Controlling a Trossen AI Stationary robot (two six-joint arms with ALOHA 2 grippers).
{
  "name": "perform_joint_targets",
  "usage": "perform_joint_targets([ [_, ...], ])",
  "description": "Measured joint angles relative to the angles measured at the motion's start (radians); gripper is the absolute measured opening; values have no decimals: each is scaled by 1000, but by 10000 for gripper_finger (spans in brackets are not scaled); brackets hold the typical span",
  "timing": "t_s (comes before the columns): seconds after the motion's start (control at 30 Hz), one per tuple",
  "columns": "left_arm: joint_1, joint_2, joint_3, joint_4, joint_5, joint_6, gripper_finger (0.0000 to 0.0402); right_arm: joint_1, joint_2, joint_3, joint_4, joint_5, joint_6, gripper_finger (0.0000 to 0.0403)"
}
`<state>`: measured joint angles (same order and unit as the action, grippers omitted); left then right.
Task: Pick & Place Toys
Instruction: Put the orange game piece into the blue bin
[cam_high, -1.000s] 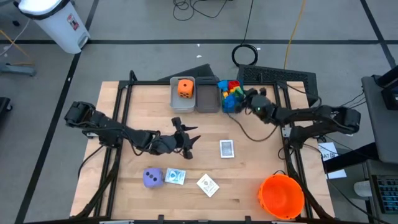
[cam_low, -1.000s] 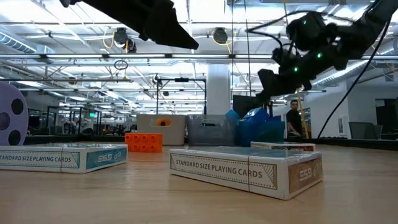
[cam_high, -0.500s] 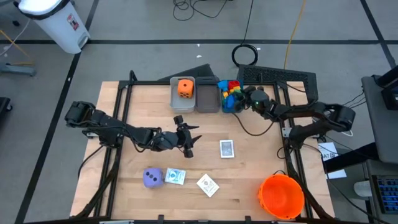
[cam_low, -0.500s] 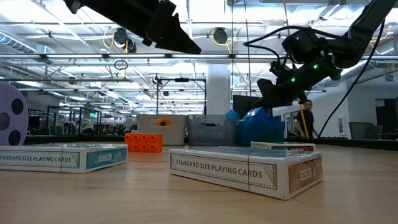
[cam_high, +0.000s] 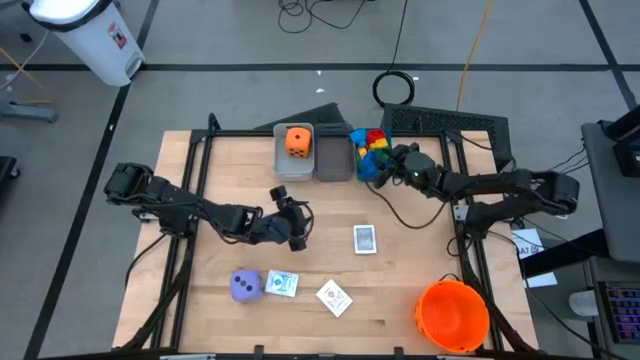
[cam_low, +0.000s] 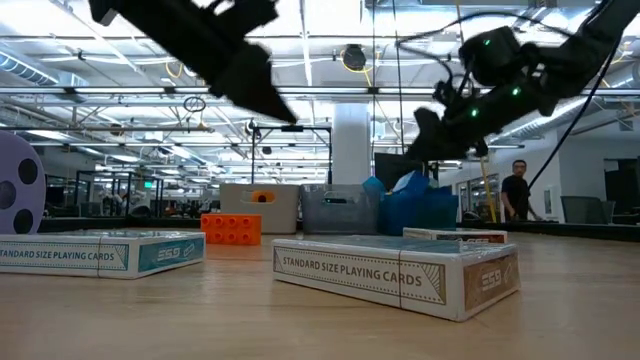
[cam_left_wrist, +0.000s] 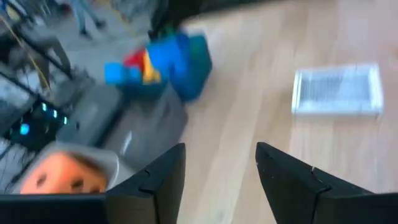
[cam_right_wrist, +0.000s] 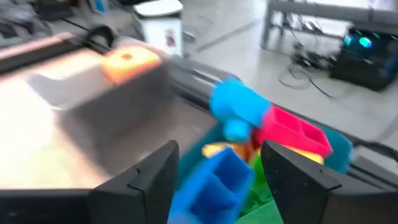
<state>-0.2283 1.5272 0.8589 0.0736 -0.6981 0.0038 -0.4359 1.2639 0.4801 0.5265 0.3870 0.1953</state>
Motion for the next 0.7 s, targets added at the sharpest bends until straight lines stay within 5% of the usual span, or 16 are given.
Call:
perform_joint_targets([
  [0.23,42,3,0,-271,251,-207,260,120,-142,0,-3,0,-57,239],
  [0.37,74,13,-1,-319,261,-220,285,182,-185,0,-3,-1,-59,242],
  [0.57,85,28,-39,-333,470,-196,294,234,-198,0,-5,-1,-87,238],
  [0.7,82,46,-101,-287,492,-178,294,237,-198,0,-4,-1,-87,238],
])
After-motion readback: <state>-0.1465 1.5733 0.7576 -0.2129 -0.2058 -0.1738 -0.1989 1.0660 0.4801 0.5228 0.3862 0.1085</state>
